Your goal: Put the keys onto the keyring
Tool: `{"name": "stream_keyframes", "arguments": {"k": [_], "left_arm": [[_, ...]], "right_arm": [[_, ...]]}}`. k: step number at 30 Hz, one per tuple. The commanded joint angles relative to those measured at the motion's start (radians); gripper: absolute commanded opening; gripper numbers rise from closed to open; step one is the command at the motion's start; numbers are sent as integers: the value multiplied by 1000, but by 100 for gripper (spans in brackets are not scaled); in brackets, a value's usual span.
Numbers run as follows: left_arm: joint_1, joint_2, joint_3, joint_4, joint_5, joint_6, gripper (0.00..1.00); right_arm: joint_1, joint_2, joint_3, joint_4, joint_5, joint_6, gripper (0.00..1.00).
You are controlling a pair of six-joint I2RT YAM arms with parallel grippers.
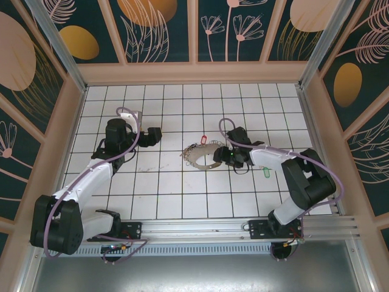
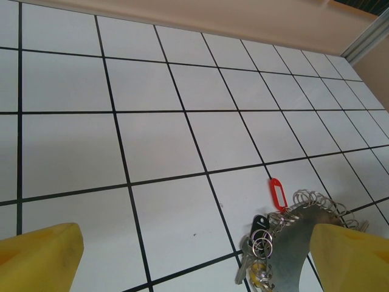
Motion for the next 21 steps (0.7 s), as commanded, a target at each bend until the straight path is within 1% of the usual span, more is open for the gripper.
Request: {"name": "stream_keyframes", "arguments": {"k": [1, 4, 6, 8, 11, 14, 16, 18, 21], "left_arm": [[-5, -11, 16, -9, -10, 28, 96], [-5, -11, 17, -12, -14, 30, 96], [-5, -9, 15, -8, -13, 30, 96], [-5, -4, 17, -3, -7, 27, 96], [-6, 10, 21, -1, 2, 23, 96], [-5, 7, 20, -4, 0, 23, 96], [-6, -3, 16, -3, -11, 27, 96], [-4, -8, 14, -2, -17, 31, 96], [-5, -3, 14, -4, -22, 31, 96]], "right_arm": [[74, -2, -55, -64, -41, 15, 63], [162, -30, -39, -123, -30, 25, 64], [180, -84, -18, -143, 12, 30, 64], [148, -133, 0, -123, 25, 26, 64], [50, -168, 27, -78, 31, -15, 64], [-71, -142, 31, -16, 12, -69, 64], [-139, -88, 52, 9, -24, -98, 65], [-164, -19, 98, 6, -49, -119, 65], [-161, 42, 138, 18, -74, -139, 66]]}}
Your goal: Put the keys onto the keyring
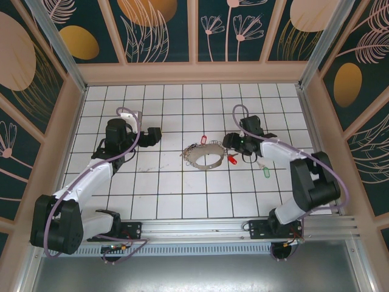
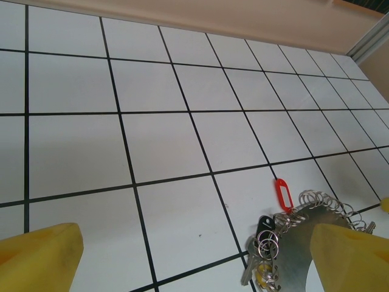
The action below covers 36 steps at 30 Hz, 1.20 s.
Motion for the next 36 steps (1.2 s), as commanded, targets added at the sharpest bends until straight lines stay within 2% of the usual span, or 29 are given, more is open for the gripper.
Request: {"name": "stream_keyframes", "arguments": {"k": [1, 11, 16, 21, 25, 28, 31, 36], "left_arm": [[-5, -3, 14, -6, -10, 20, 96], [-6, 9, 16, -3, -13, 21, 96], [-5, 19, 14, 1, -6, 13, 96], [-5, 19, 12, 5, -5, 11, 96], [-5, 31, 11, 11, 7, 6, 96], [-6, 41, 12, 10, 15, 2, 96], [-6, 37, 11, 9, 13, 2, 96], [-7, 26, 5, 10, 11, 7, 96]], "right_arm": [[7, 51, 46, 28, -71, -49, 66], [52, 24, -114, 88, -138, -13, 66], [84, -59, -201, 67, -167, 36, 66], [185, -156, -258, 24, -150, 97, 67], [273, -143, -300, 140, -191, 210, 67], [363, -94, -270, 194, -196, 272, 67], [448, -64, -183, 143, -171, 269, 67], [464, -135, -90, 12, -145, 208, 67]]}}
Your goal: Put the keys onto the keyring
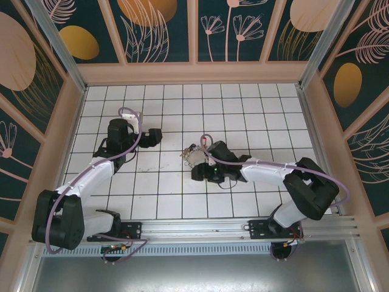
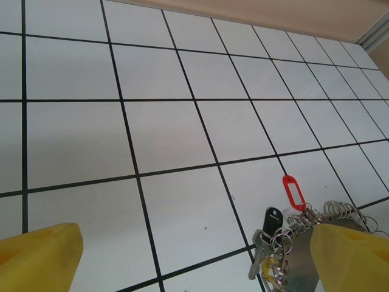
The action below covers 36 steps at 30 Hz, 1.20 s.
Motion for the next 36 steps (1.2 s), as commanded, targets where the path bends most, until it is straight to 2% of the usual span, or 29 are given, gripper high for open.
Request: {"name": "stream_keyframes", "arguments": {"k": [1, 3, 6, 10, 13, 18, 21, 23, 25, 27, 29, 30, 32, 36], "left_arm": [[-6, -10, 6, 11, 14, 1, 96], [-6, -8, 6, 17, 30, 0, 96], [-7, -6, 4, 36, 72, 3, 96], [-22, -16, -10, 69, 136, 21, 96], [-76, -24, -2, 48, 134, 61, 96], [-191, -28, 18, -10, 122, 147, 98], [-234, -27, 27, -33, 103, 182, 98], [-246, -27, 32, -38, 109, 180, 97], [-265, -29, 30, -31, 125, 174, 96], [-296, -31, 26, -30, 134, 180, 95], [-326, -28, 30, -44, 128, 200, 95], [-333, -25, 32, -50, 124, 209, 95], [-338, -23, 34, -58, 121, 218, 95], [-338, -31, 33, -72, 114, 232, 91]], "right_arm": [[-19, -81, 66, -121, 36, -49, 67], [-56, -136, 90, -186, 89, -107, 67], [-176, -192, 100, -256, 143, -170, 67], [-350, -161, 135, -358, 199, -217, 63], [-434, -136, 162, -427, 260, -213, 61], [-668, -120, 167, -538, 367, -228, 60], [-782, -147, 111, -522, 320, -164, 56], [-816, -161, 75, -489, 262, -173, 55], [-824, -156, 64, -494, 256, -214, 55], [-813, -159, 51, -480, 191, -271, 54], [-756, -170, 41, -445, 121, -324, 50], [-715, -171, 43, -438, 132, -327, 49], [-631, -151, 61, -425, 124, -318, 46], [-548, -123, 61, -361, 29, -207, 43]]}}
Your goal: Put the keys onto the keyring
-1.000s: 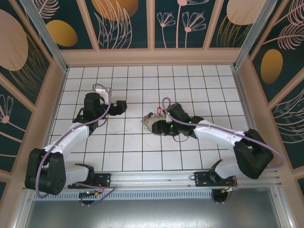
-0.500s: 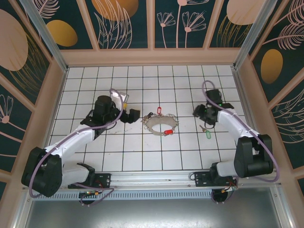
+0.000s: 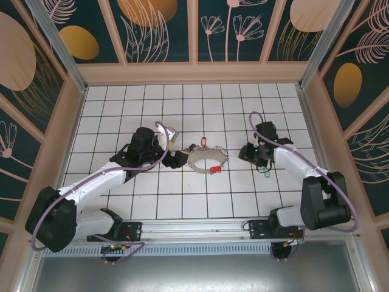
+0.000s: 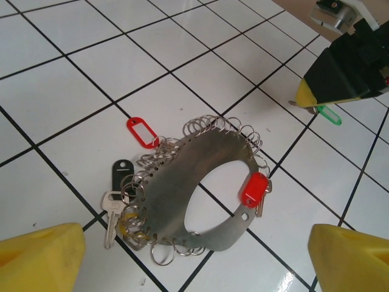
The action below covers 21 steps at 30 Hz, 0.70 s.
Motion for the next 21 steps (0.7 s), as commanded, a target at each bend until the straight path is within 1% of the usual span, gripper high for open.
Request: {"name": "stream_keyframes", "arguments": {"k": [1, 4, 6, 8, 11, 13, 14, 17, 21], "left_arm": [[-2, -19, 31, -31, 6, 38, 90], [-5, -18, 35, -42, 2, 56, 85], [-8, -20, 25, -28, 0, 62, 80], [-10, -30, -1, 6, 32, 75, 74], [-18, -60, -39, 56, 64, 93, 73], [-19, -80, -56, 76, 69, 109, 73], [-20, -88, -65, 84, 66, 116, 73], [-19, -94, -73, 90, 62, 125, 74], [-22, -88, -67, 81, 69, 127, 73]], "right_arm": [[55, 12, -3, 81, -116, 102, 44], [84, 20, -25, 112, -140, 263, 44], [92, 12, -47, 130, -158, 385, 44], [111, -18, -87, 162, -151, 546, 43], [137, -71, -184, 278, -171, 759, 38], [136, -85, -229, 363, -199, 844, 36], [137, -83, -236, 386, -201, 864, 36], [143, -54, -205, 374, -190, 875, 36], [145, -16, -180, 386, -210, 896, 37]]}}
